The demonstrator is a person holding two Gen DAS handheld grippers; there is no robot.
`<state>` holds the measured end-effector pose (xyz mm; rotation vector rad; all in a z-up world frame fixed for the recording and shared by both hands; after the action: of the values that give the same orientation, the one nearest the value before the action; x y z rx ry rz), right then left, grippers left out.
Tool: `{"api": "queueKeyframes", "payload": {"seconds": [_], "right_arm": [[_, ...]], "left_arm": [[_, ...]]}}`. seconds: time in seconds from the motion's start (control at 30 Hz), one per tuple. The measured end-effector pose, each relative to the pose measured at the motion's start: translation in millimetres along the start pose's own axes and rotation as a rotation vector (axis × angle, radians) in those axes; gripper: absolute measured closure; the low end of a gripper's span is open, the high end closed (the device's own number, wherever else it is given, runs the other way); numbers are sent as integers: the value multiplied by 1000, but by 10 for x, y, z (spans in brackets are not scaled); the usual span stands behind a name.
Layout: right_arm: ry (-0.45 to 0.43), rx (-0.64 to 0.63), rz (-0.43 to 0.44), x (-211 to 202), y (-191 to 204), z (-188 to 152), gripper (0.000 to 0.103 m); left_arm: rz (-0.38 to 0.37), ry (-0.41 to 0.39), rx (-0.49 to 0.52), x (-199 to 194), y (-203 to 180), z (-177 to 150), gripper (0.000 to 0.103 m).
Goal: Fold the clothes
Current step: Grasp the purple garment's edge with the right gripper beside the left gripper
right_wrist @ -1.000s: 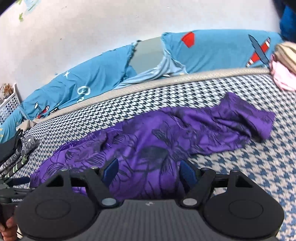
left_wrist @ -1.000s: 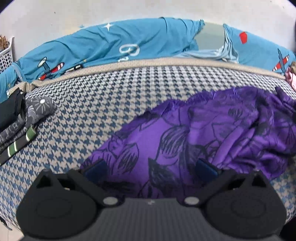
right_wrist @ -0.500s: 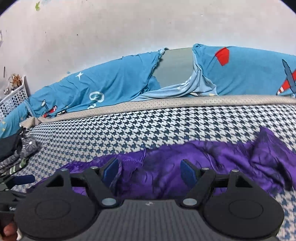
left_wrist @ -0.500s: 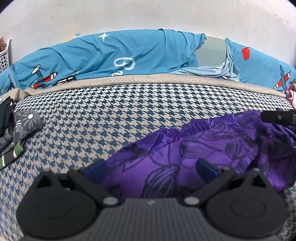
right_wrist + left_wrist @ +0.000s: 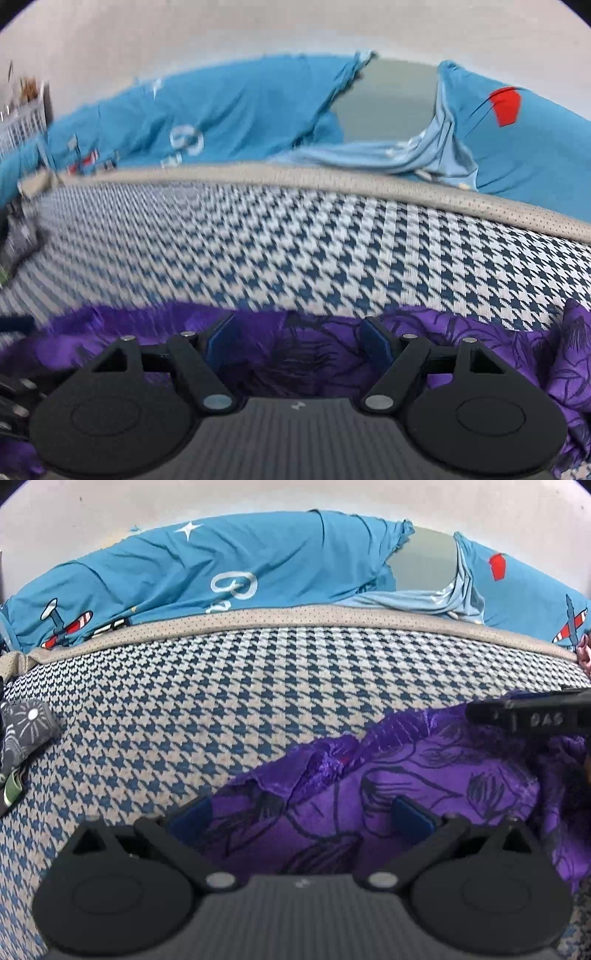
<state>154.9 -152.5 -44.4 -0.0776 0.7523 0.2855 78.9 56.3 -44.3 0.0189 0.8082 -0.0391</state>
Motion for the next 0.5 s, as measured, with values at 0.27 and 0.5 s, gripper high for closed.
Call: {"api": "queueKeyframes", "payload": {"seconds": [0.27,0.5], "right_arm": [[24,-61,8,63,50,-102,54],[-11,-7,-35,32,-13,-75,93]], "left_arm": [[-20,32,-64,-2,73,-39,0],[-15,30,-85,-24,94,-32,0]]}}
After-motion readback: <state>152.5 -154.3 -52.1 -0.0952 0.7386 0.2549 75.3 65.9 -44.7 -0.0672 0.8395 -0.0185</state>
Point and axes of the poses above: each gripper's, at about its wrist camera, not at the fingertips, and x roughly the way its jaws point, y to its left, z to its top, the point moved 5 cm from there along x, roughly the way its jaws point, and after that the axes turned 4 degrees about -y, right-handed, at the moved point
